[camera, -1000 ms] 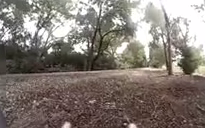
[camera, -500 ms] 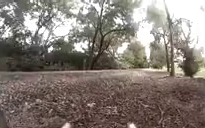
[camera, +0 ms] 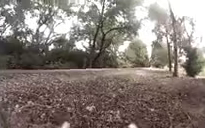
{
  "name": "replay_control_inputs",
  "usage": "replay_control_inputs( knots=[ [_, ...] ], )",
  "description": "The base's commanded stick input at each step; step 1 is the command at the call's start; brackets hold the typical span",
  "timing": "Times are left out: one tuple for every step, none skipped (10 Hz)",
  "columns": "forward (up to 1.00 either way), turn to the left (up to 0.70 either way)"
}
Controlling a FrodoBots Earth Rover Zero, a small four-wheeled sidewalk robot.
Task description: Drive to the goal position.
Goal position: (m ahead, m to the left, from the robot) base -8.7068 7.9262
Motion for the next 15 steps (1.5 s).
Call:
replay_control_inputs(
  knots=[
    [0.45, 0.0],
    [0.45, 0.0],
    [0.45, 0.0],
    [0.45, 0.0],
    [0.45, 0.0],
    [0.45, 0.0],
    [0.45, 0.0],
    [0.45, 0.0],
    [0.45, 0.03],
    [0.45, 0.18],
    [0.45, 0.27],
    [0.45, 0.27],
    [0.45, 0.27],
    [0.45, 0.27],
    [0.45, 0.27]
  ],
)
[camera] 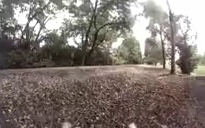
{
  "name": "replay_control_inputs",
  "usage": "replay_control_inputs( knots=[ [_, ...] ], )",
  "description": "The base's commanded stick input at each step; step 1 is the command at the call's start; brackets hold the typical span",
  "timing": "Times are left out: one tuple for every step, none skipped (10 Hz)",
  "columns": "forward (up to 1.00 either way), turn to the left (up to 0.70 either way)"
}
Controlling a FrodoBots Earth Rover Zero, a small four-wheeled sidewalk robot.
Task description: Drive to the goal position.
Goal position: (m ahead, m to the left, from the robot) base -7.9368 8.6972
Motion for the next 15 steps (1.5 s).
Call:
replay_control_inputs(
  knots=[
    [0.45, 0.27],
    [0.45, 0.27],
    [0.45, 0.27],
    [0.45, 0.27],
    [0.45, 0.27],
    [0.45, 0.27],
    [0.45, 0.27],
    [0.45, 0.27],
    [0.45, 0.27],
    [0.45, 0.27],
    [0.45, 0.14],
    [0.45, 0.0],
    [0.45, 0.0],
    [0.45, 0.0],
    [0.45, 0.0]
  ],
)
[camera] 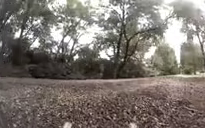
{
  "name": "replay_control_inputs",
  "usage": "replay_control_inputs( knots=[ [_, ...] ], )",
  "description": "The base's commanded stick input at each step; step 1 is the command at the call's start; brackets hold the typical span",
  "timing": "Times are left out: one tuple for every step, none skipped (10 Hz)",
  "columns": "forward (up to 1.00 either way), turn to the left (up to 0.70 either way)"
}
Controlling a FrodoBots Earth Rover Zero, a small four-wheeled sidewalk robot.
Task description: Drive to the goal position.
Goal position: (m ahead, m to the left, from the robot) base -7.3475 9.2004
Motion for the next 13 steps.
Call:
replay_control_inputs(
  knots=[
    [0.45, 0.0],
    [0.45, 0.0],
    [0.45, 0.0],
    [0.45, 0.0],
    [0.45, 0.0],
    [0.45, 0.0],
    [0.45, 0.0],
    [0.45, 0.0],
    [0.45, 0.0],
    [0.45, 0.0],
    [0.45, 0.0],
    [0.45, 0.0],
    [0.45, 0.0]
  ],
)
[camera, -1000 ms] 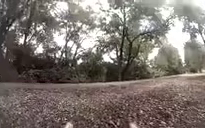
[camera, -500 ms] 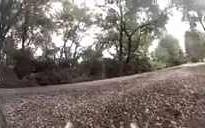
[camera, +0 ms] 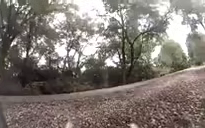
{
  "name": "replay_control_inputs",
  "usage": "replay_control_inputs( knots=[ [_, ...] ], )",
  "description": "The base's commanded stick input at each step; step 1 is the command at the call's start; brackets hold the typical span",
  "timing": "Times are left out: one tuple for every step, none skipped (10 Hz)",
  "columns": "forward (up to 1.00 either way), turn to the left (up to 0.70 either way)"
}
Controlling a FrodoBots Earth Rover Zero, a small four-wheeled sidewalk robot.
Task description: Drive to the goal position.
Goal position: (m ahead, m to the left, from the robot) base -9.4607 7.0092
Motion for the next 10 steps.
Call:
replay_control_inputs(
  knots=[
    [0.45, 0.0],
    [0.45, 0.0],
    [0.45, 0.02],
    [0.45, 0.19],
    [0.45, 0.27],
    [0.45, 0.27],
    [0.45, 0.27],
    [0.45, 0.27],
    [0.45, 0.27],
    [0.45, 0.27]
  ],
)
